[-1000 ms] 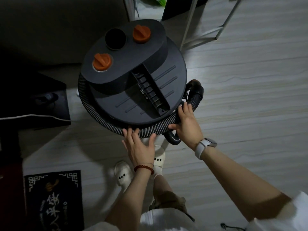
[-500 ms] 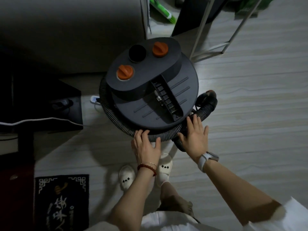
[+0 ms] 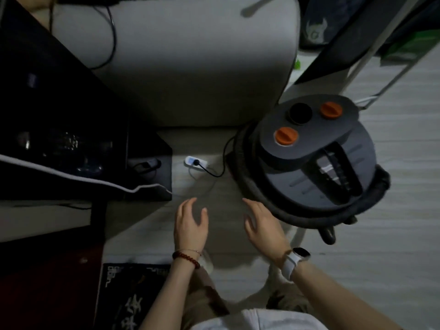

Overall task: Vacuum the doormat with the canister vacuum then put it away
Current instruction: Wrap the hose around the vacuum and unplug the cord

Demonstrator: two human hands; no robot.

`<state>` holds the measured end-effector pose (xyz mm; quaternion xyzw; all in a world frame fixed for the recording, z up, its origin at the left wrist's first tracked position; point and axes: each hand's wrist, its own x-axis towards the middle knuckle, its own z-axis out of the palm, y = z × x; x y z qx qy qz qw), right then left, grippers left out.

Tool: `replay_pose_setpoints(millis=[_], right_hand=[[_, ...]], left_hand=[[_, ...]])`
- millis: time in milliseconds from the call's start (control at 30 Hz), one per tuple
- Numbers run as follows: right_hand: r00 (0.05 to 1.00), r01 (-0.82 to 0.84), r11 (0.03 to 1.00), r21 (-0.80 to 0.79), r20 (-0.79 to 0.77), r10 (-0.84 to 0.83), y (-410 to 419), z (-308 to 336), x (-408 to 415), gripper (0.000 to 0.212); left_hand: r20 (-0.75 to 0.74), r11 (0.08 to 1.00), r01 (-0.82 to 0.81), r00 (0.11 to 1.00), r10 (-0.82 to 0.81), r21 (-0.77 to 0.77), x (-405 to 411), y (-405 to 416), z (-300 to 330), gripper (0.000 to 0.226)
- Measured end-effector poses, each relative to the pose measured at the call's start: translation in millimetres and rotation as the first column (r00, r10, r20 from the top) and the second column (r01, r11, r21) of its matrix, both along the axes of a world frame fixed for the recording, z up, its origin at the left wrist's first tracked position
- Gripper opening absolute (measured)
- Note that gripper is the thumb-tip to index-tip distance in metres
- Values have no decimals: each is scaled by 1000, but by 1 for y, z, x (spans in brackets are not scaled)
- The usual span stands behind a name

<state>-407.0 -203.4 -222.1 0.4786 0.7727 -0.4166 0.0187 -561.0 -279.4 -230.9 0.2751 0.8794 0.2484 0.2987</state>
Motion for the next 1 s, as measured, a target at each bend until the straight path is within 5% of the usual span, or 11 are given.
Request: replay_pose_setpoints(millis=[267, 467, 600, 700, 833, 1000], right_hand=[[989, 145, 982, -121, 57, -139, 12, -139, -122, 44], [990, 144, 989, -31, -10, -144, 49, -296, -166, 51], [999, 43, 996, 78, 29, -46, 88, -408, -203, 48], [990, -88, 996, 9, 109, 86, 113, -470, -231, 48], [964, -221, 971, 90, 174, 203, 136, -502, -235, 23], [975, -218, 952, 215, 93, 202, 139, -504, -233, 29]], left_hand=[[54, 980, 194, 980, -192, -46, -100, 46, -114, 37], [143, 998, 41, 989, -35, -38, -133, 102, -271, 36], [67, 997, -59, 996, 56, 46, -172, 136, -375, 39], [-25, 998, -53, 998, 53, 21, -202, 151, -437, 40], [-73, 965, 250, 964, -255, -78, -221, 159, -494, 52], [-60, 747, 588, 772, -633, -311, -232, 152, -541, 64]])
